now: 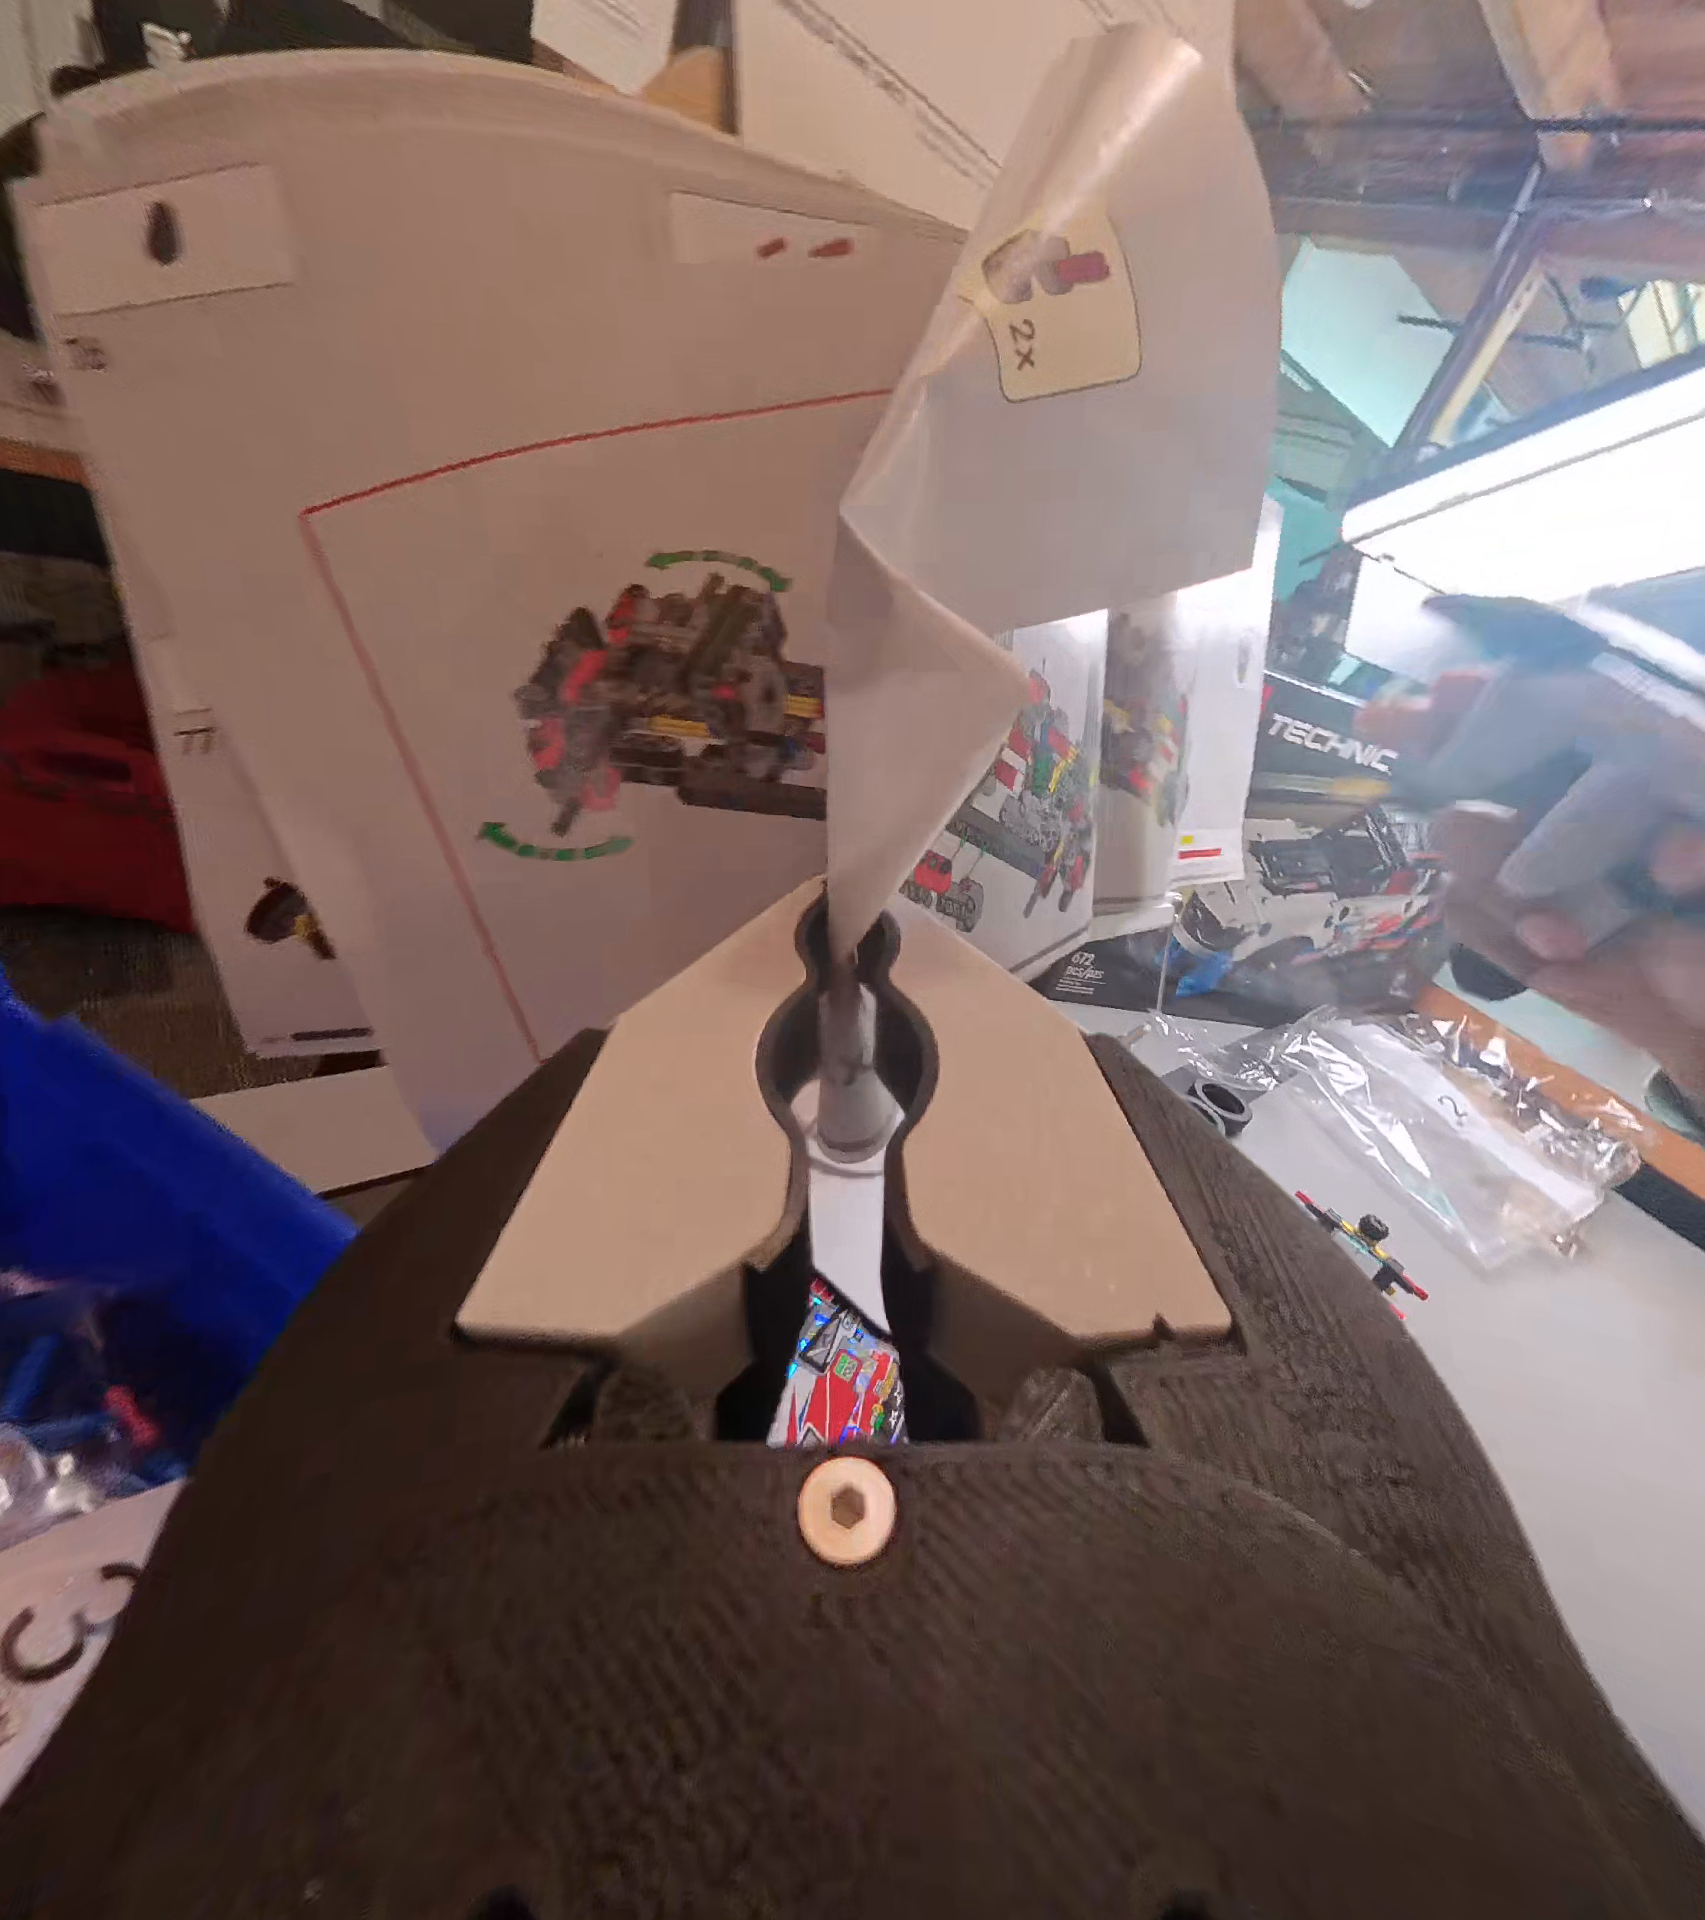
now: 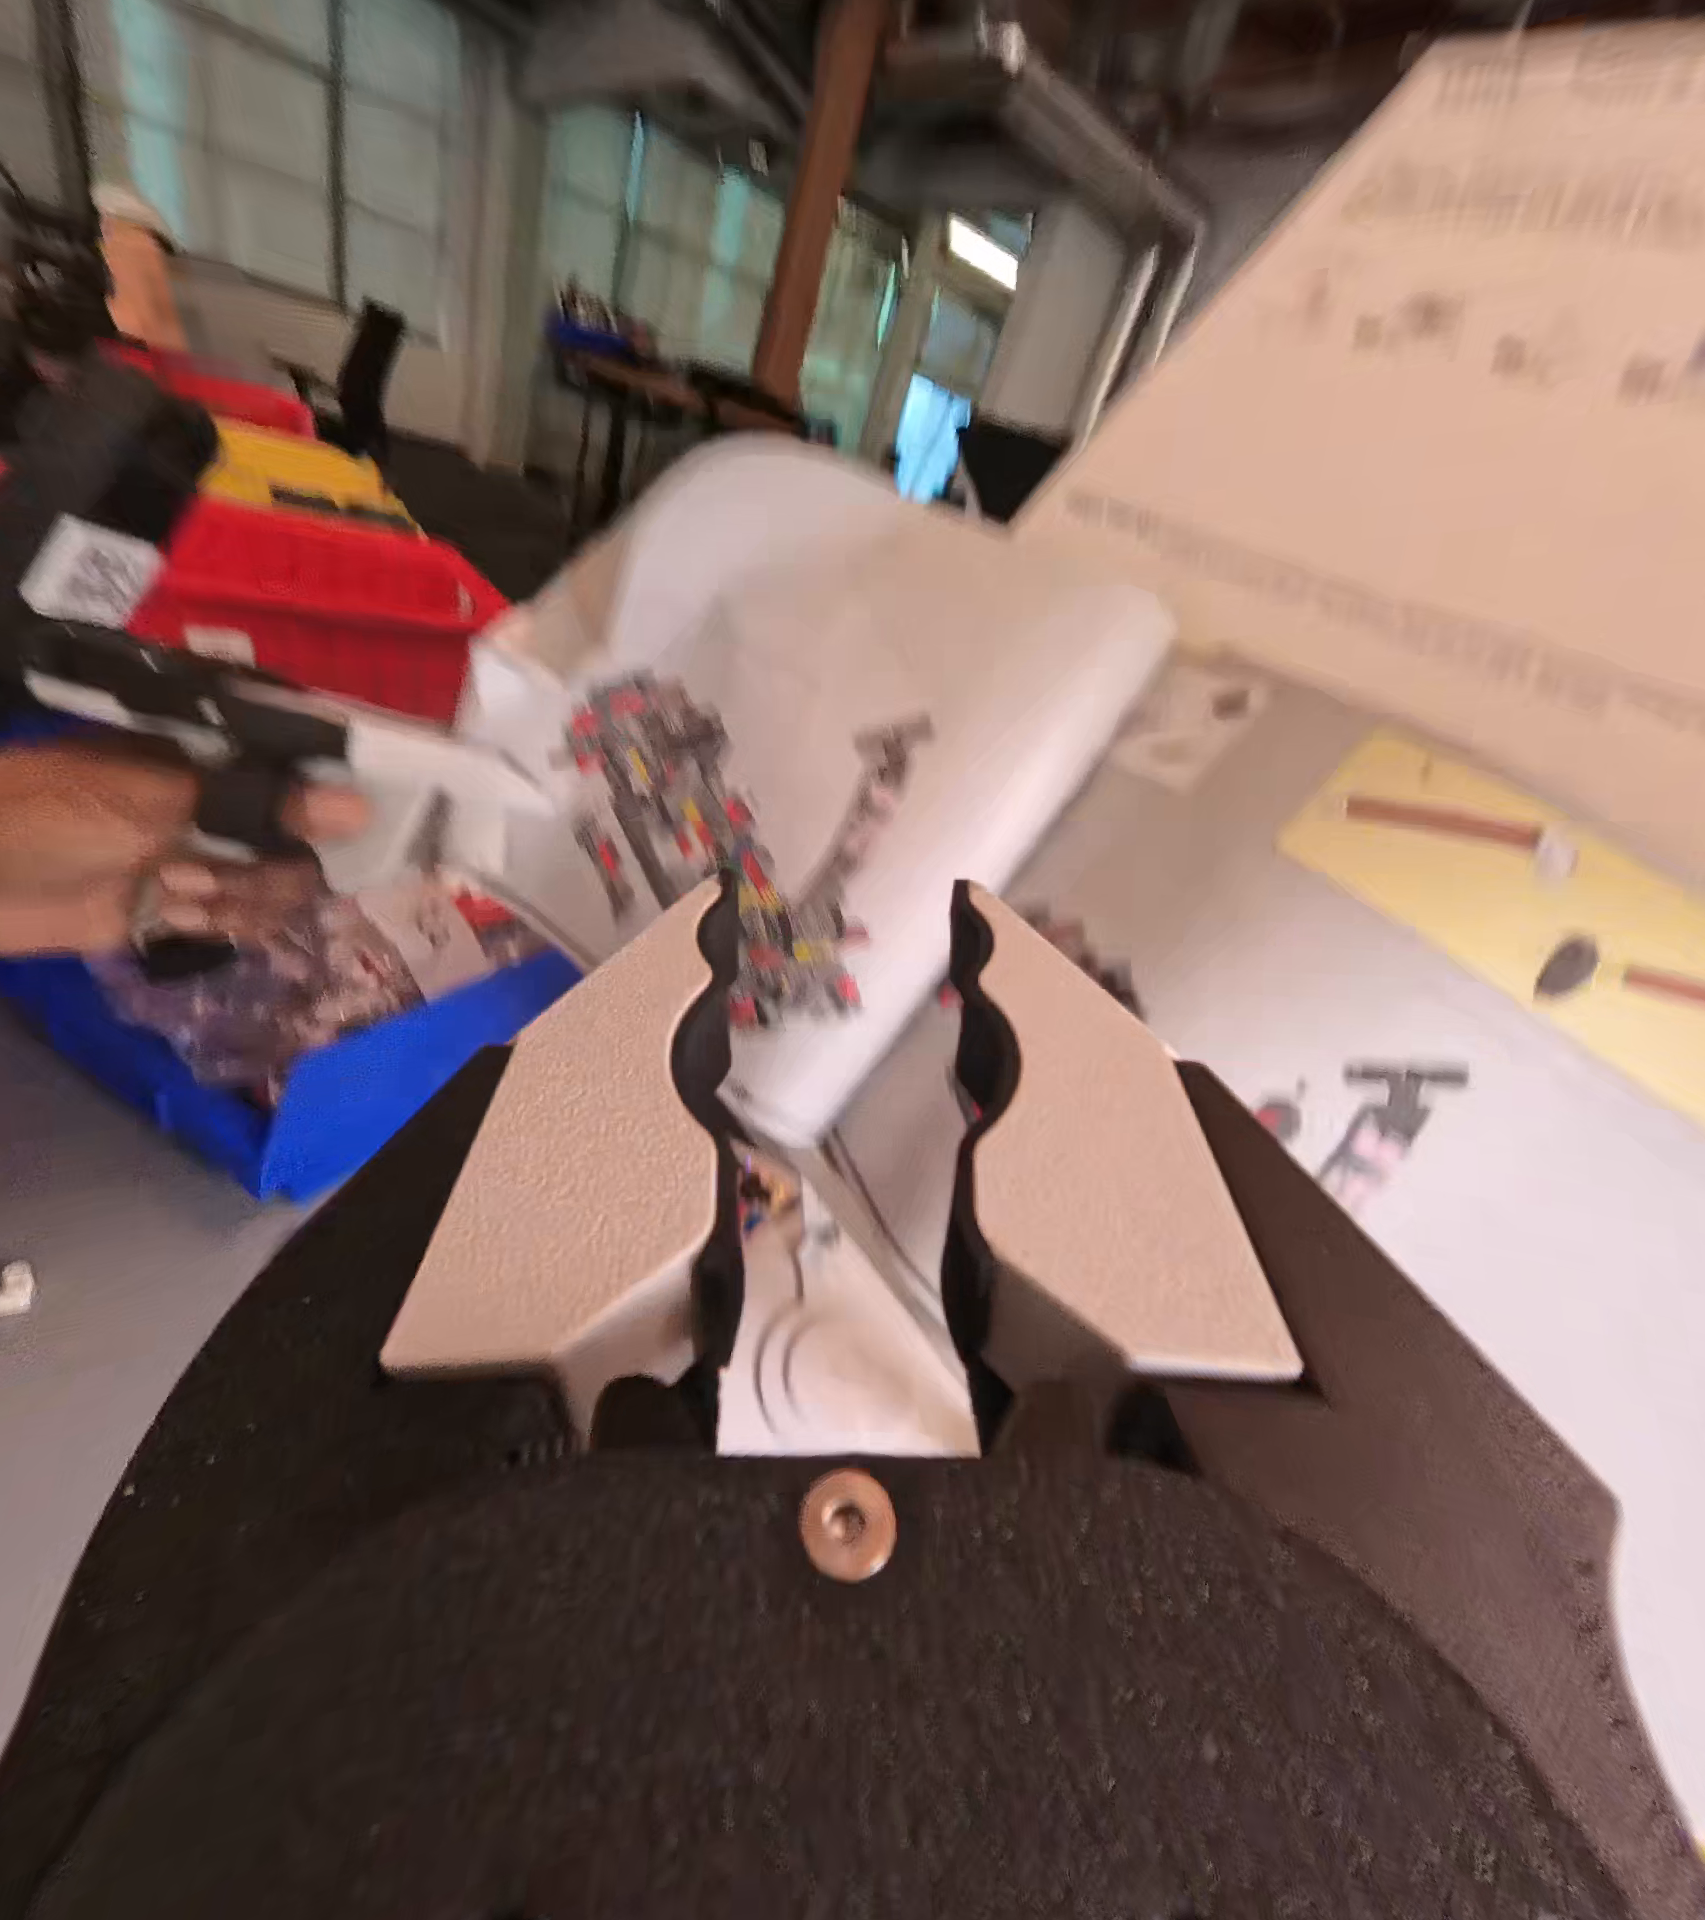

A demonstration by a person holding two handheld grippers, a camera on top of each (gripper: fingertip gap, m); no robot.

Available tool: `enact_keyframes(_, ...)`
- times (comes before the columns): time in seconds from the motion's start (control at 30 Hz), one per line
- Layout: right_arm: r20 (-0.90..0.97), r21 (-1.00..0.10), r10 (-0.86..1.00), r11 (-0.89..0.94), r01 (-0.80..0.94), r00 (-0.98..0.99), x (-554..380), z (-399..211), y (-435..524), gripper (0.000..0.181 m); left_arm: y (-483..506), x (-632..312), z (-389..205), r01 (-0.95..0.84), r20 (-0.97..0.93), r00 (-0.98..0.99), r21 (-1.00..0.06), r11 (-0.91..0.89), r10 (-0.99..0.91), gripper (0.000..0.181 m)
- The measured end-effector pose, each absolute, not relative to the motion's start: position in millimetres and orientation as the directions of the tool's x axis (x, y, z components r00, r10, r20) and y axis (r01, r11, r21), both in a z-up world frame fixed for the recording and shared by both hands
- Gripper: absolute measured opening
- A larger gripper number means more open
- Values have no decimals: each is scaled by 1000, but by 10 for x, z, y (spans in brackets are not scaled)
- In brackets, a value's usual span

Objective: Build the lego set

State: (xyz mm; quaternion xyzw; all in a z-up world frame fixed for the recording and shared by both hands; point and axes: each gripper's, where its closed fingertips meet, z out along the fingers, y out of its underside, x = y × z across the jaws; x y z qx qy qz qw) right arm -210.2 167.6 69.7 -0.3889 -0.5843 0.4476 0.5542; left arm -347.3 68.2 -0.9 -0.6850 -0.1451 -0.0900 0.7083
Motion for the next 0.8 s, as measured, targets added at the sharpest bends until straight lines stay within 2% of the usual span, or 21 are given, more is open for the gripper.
enact_keyframes(0.03,289,-956,954,293,32,-83,-2147,508,1790,39,661,-3535,-13,348,351,933,-936,52,78,1)
enact_keyframes(0.2,470,-855,881,469,222,-56,-2430,-79,1935,37,587,-3777,20,390,397,907,-918,77,137,16)
enact_keyframes(0.33,632,-748,774,603,278,22,-2695,-75,1887,30,491,-3949,1,387,393,890,-919,72,231,26)
enact_keyframes(0.5,773,-597,634,712,369,28,-2897,-153,1757,24,154,-4135,196,288,357,849,-930,226,389,32)
enact_keyframes(0.6,806,-548,591,735,399,20,-2985,-198,1736,25,293,-3769,196,306,345,895,-936,175,281,23)
enact_keyframes(0.7,823,-522,568,749,407,11,-3041,-188,1732,23,622,-3251,-129,394,389,912,-919,-17,134,30)
enact_keyframes(0.8,814,-527,581,747,406,-12,-3067,-186,1706,23,899,-2864,-412,527,525,850,-847,-71,43,37)
